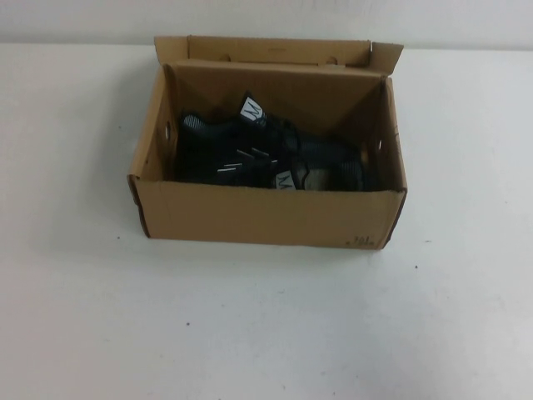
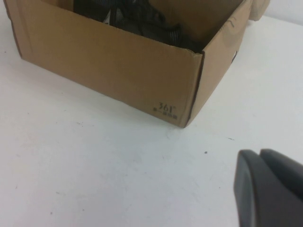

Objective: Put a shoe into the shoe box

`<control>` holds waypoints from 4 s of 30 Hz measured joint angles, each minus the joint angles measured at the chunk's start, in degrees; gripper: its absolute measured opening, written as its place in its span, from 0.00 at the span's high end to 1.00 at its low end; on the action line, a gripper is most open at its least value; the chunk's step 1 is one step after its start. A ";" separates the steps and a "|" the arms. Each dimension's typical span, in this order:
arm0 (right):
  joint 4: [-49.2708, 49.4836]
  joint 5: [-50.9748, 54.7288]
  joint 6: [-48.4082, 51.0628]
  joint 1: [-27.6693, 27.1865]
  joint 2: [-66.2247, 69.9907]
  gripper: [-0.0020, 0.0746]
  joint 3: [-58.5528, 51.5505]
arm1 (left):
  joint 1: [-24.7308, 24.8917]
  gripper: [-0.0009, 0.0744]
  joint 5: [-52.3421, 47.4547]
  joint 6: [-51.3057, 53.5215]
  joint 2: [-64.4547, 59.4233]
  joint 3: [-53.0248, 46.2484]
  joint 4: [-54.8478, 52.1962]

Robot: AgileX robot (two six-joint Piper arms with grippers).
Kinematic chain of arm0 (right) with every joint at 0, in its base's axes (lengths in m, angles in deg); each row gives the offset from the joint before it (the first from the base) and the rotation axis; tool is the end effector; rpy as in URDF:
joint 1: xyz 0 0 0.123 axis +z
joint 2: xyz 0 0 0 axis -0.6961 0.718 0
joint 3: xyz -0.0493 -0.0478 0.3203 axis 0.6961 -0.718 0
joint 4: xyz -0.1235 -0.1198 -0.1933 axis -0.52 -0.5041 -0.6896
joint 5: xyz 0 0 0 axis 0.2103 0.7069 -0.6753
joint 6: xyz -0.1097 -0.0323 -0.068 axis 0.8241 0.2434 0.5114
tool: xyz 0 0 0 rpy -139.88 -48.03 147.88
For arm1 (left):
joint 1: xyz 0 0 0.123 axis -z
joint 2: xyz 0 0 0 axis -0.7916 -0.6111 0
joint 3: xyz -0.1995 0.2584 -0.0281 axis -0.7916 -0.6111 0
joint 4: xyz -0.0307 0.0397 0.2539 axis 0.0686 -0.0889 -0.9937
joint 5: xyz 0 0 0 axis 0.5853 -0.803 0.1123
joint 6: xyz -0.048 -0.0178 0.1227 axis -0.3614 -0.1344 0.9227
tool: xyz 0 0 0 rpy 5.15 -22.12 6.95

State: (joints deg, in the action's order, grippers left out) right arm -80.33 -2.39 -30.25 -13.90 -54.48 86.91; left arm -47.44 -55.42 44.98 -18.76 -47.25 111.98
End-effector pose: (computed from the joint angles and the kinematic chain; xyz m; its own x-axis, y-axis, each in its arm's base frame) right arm 0.0752 0.0318 0.2568 -0.2444 -0.1840 -0.9521 -0.4468 0.8928 -0.0579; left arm 0.0204 -0.0315 0.3479 -0.0420 -0.0699 -0.9967 0.3023 0.9499 -0.0793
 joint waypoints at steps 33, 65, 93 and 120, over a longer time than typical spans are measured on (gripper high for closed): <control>0.19 -0.04 0.00 0.00 0.00 1.00 0.00 | 2.40 0.99 11.21 -18.80 7.75 -33.92 -24.56; -4.57 -0.13 0.00 -9.01 -11.46 1.00 0.00 | 2.40 0.99 11.21 -18.80 7.84 -33.92 -24.78; 8.19 -2.93 0.00 -12.07 -17.49 1.00 -18.28 | 2.40 0.99 11.21 -18.80 7.84 -33.92 -24.78; 10.66 -2.82 -0.12 -12.07 -17.49 1.00 -18.28 | 2.40 0.99 11.21 -18.80 7.84 -33.92 -24.78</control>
State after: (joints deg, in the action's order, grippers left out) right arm -69.66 -5.21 -30.37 -25.97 -71.96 68.63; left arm -45.04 -44.21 26.18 -10.92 -81.17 87.20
